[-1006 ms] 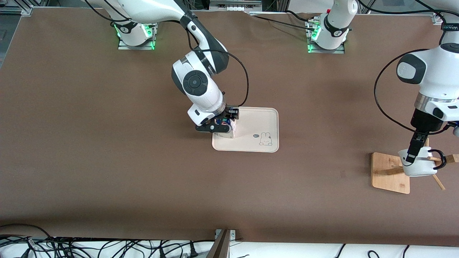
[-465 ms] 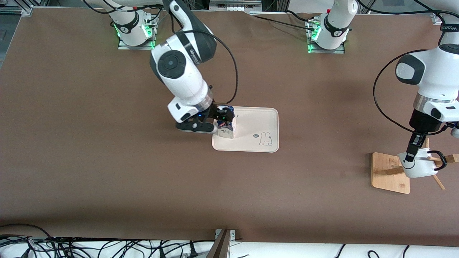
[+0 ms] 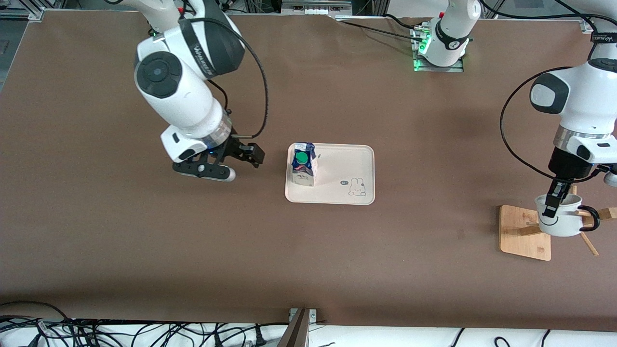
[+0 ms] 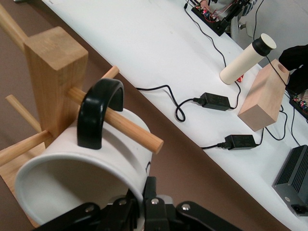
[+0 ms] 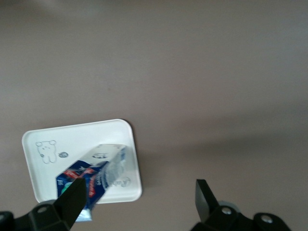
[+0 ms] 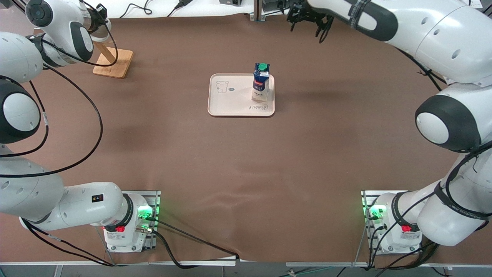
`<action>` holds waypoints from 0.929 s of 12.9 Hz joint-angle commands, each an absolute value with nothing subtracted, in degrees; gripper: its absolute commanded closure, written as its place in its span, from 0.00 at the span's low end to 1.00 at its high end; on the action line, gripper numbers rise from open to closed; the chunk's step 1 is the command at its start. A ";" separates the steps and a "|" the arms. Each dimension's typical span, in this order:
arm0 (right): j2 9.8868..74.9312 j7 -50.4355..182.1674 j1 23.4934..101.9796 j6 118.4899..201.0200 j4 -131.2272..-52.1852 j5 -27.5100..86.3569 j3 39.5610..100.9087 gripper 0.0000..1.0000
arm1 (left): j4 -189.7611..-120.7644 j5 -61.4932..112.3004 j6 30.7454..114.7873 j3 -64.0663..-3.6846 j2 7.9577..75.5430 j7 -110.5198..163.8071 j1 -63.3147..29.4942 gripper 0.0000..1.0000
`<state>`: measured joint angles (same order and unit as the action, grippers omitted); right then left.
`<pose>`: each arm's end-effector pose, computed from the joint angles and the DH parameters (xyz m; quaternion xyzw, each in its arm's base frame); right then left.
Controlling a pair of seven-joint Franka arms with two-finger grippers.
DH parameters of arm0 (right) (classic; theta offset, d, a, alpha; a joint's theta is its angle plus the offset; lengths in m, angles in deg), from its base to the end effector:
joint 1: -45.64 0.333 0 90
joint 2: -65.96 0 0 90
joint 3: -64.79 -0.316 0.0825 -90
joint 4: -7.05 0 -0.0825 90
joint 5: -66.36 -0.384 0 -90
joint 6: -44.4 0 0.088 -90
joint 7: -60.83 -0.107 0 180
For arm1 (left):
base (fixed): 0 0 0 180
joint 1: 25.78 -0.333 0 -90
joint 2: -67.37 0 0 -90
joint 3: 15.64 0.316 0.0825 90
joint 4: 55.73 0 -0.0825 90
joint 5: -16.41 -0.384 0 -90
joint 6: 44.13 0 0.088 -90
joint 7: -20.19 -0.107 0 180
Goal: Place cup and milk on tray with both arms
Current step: 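Release the carton on the tray while the left gripper grasps the mug, then lift the white mug off the wooden tree with the left gripper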
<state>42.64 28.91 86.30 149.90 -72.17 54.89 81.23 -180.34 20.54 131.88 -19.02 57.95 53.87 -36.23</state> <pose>0.6036 0.3257 0.4944 -0.9955 0.0775 -0.0104 0.0526 0.5979 0.0811 0.4029 0.8624 0.3574 0.3438 0.1014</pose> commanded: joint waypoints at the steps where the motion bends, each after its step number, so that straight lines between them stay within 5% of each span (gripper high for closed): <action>1: 48.89 38.04 82.39 144.10 -75.29 55.81 80.96 0.00 | -179.48 21.77 131.30 -19.59 58.75 49.38 -36.42 1.00; 3: 54.33 40.95 76.61 140.03 -78.71 57.47 79.39 0.00 | -179.48 21.25 127.63 -20.20 60.68 47.71 -36.42 1.00; 5: 61.01 47.97 65.12 140.11 -85.64 60.71 70.80 0.00 | -179.56 21.25 122.19 -21.87 63.40 47.70 -36.51 1.00; 8: 69.28 56.41 53.93 140.72 -94.00 64.06 65.14 0.00 | -176.50 21.16 106.04 -26.00 66.92 47.61 -36.51 1.00; 12: 70.01 63.29 50.65 140.46 -93.85 67.05 64.87 0.00 | -159.05 13.61 76.63 -31.44 64.31 47.18 -36.33 1.00</action>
